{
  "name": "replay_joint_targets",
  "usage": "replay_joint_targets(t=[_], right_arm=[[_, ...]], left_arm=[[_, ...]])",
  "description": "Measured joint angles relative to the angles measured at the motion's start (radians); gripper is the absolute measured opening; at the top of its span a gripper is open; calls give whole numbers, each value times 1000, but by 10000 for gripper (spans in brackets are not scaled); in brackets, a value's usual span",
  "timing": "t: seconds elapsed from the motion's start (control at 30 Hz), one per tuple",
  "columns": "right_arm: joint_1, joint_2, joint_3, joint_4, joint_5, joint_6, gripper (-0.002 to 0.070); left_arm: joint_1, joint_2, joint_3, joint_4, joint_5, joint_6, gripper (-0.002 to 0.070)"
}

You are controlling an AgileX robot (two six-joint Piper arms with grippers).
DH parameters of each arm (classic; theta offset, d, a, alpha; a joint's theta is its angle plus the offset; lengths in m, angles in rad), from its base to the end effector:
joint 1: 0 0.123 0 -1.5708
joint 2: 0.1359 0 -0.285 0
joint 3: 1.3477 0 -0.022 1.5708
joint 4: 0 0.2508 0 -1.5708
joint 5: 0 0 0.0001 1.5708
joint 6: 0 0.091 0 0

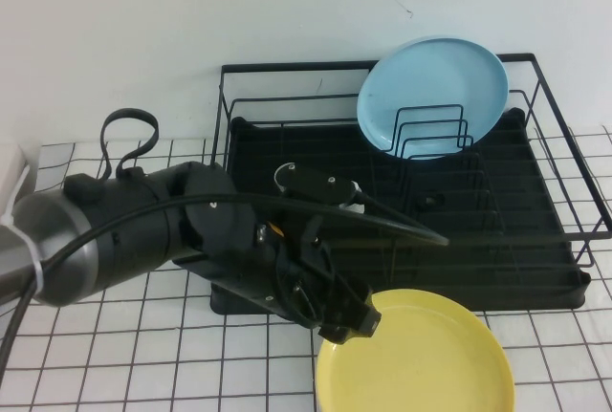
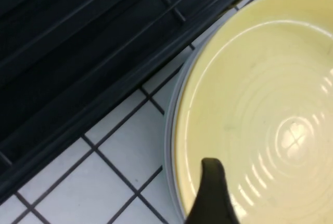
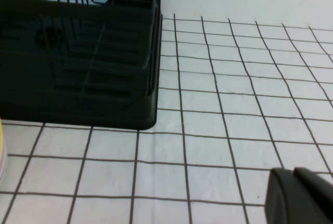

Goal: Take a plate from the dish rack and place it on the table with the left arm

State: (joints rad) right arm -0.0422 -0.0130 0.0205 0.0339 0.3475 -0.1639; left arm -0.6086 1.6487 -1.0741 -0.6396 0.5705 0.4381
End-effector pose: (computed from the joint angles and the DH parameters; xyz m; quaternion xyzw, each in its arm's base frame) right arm 0.0531 -0.0012 0.1757 -0.0392 0.7941 -0.0482 0.6045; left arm 0.2634 -0.2193 0.2327 0.2745 0.9017 -0.2510 0.2202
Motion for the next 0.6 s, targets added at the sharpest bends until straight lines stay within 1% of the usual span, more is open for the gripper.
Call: replay_joint_targets(t=[0.07,0.1,0.17,0.2,0.3,0.33,0.43,0.6], right_arm=[[0,0,0,0,0,0,-3],[0,0,0,0,0,0,-3],[0,0,0,0,0,0,-3],[0,0,0,0,0,0,-3],[0,0,0,0,0,0,-3],[0,0,0,0,0,0,-3],[0,0,0,0,0,0,-3],[0,0,0,0,0,0,-3]], left_arm=[[0,-10,0,-4,-5,6,449],[0,-21,0,-4,-9,7,430],[0,-54,0,4,-16,8,362],[0,-79,0,16,-22,6,307],[0,-173,0,66,-48,-2,113],[0,-209,0,88,-59,-6,74],[0,-316,0,170,-100,-46,22],[0,-494,3,382,-128,-110,4]])
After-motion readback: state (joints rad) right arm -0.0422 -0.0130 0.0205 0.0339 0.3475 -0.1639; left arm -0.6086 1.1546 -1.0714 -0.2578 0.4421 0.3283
